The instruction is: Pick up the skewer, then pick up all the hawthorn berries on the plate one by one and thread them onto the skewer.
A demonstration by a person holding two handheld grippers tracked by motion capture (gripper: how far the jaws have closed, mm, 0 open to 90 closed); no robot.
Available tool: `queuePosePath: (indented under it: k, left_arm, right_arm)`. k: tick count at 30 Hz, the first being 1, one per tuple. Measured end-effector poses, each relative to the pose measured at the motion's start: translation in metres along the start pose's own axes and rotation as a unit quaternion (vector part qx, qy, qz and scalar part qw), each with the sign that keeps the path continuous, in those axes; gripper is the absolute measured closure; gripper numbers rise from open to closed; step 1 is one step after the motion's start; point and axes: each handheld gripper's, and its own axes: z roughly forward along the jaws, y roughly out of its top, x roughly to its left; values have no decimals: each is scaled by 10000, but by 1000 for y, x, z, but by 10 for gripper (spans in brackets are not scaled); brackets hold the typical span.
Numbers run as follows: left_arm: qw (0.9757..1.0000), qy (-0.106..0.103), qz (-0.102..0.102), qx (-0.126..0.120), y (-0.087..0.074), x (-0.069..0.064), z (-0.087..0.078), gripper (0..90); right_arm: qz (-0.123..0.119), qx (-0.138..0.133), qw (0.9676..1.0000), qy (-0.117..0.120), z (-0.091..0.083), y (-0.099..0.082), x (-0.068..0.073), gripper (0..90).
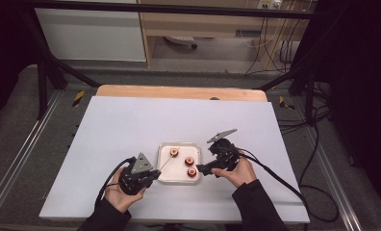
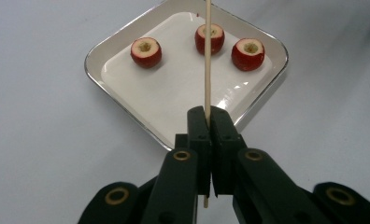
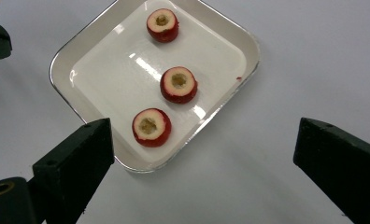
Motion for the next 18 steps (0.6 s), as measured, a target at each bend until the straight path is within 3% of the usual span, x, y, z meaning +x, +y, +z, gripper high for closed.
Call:
queuePosePath:
  k: [9, 18]
  left_arm:
    - [10000, 23, -4, 17, -4, 3, 3, 882]
    - [10000, -12, -19, -62, -4, 6, 0, 882]
  right_arm:
    - [7, 24, 9999, 122, 12, 8, 12, 56]
    - [178, 313, 9992, 172, 25, 16, 20, 84]
